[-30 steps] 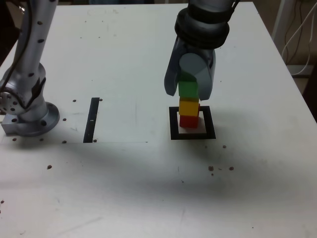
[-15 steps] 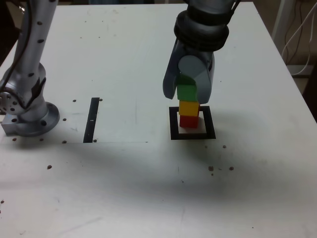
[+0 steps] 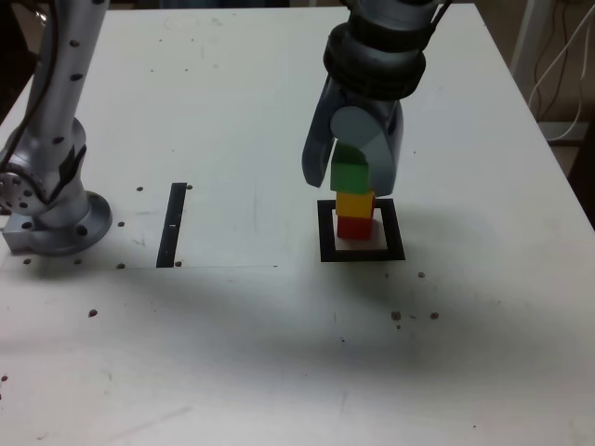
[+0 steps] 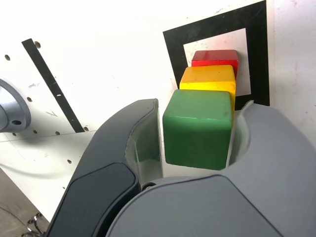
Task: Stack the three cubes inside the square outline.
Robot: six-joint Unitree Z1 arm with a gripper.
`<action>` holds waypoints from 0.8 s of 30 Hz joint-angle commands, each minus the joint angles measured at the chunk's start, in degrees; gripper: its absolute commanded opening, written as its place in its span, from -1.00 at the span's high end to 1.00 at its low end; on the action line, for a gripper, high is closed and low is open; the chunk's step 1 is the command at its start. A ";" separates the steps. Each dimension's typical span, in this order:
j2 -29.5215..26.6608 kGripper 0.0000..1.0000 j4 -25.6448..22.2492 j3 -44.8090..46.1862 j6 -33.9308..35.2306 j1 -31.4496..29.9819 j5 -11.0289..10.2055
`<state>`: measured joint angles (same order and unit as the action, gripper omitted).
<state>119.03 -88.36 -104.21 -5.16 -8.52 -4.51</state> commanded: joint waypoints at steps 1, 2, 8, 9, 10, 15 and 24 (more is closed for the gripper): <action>0.03 -0.80 0.50 -0.26 -0.11 -0.12 -0.07; -0.01 -0.83 0.76 -0.33 -0.11 -0.13 -0.10; -0.46 -0.94 1.13 -0.36 0.00 -0.13 -1.02; -0.63 -0.95 1.07 -0.29 0.10 -0.13 -1.23; -0.94 -0.97 0.97 -0.20 0.27 -0.12 -1.46; -2.47 -0.99 0.60 -0.49 0.94 -0.12 -1.68; -9.54 -0.99 -1.84 2.91 1.18 -0.14 -1.60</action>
<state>112.23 -89.63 -101.63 -4.09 -8.55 -6.06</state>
